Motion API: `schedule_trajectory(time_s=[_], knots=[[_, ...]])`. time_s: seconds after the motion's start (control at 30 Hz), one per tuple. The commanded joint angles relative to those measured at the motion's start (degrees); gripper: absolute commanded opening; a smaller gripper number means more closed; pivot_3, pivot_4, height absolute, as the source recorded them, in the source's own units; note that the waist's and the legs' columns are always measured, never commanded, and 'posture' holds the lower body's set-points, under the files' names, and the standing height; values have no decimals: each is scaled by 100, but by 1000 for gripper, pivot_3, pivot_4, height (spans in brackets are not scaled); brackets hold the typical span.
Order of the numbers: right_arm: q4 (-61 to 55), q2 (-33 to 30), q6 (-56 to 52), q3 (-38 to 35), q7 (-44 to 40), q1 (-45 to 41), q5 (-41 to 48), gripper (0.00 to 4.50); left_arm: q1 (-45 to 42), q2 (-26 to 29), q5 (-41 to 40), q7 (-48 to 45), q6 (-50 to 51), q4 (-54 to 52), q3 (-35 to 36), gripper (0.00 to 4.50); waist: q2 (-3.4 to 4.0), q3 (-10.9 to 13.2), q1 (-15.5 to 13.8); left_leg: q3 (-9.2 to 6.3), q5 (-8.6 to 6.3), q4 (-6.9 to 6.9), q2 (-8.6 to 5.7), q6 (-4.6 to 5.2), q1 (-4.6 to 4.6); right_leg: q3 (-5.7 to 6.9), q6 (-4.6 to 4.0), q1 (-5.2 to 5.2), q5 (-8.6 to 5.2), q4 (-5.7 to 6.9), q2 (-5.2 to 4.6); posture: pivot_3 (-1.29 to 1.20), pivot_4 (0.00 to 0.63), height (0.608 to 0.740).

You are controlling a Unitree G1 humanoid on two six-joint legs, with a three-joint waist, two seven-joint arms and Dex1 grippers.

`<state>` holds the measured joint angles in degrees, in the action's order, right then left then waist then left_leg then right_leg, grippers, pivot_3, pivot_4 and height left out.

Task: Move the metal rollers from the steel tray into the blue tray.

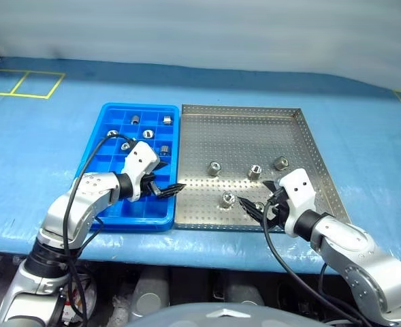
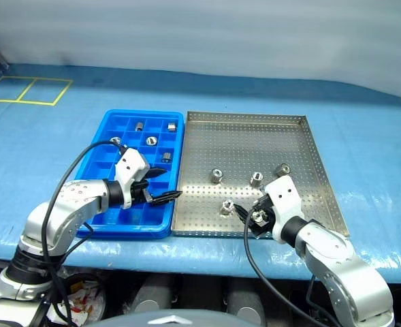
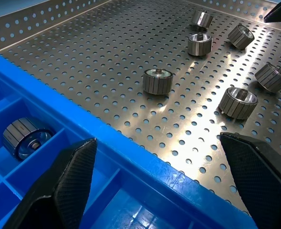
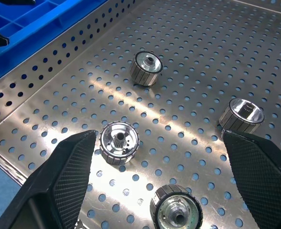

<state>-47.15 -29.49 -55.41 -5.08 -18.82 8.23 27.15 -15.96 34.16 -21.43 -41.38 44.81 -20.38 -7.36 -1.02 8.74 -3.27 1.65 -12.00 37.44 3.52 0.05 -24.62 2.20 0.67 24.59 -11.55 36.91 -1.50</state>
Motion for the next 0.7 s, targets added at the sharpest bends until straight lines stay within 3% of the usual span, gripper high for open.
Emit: schedule_trajectory(time_s=[0.03,0.2,0.37,0.7], knots=[[-103,-35,62,-60,22,0,-14,4469,-117,9,-63,28,36,-203,76,4488,0,0,-6,0,0,0,0,0,0,0,0,0,0,0,0,157,150,740],[-55,-18,113,-10,77,-13,-88,4469,-301,-81,-145,47,120,-193,113,4488,0,0,-22,0,0,0,0,0,0,0,0,0,0,0,0,157,150,740],[-29,11,151,65,91,-73,-169,4469,-1120,-443,-178,24,383,141,-115,4488,-3,2,-85,-4,0,8,-1,0,-4,4,1,-3,0,1,1,147,150,740],[150,383,589,408,300,-187,-465,4469,-3080,-1234,707,-701,-335,2514,-1590,4488,-3,1,-69,-3,0,8,-6,2,-7,0,2,-3,1,0,5,120,150,740]])
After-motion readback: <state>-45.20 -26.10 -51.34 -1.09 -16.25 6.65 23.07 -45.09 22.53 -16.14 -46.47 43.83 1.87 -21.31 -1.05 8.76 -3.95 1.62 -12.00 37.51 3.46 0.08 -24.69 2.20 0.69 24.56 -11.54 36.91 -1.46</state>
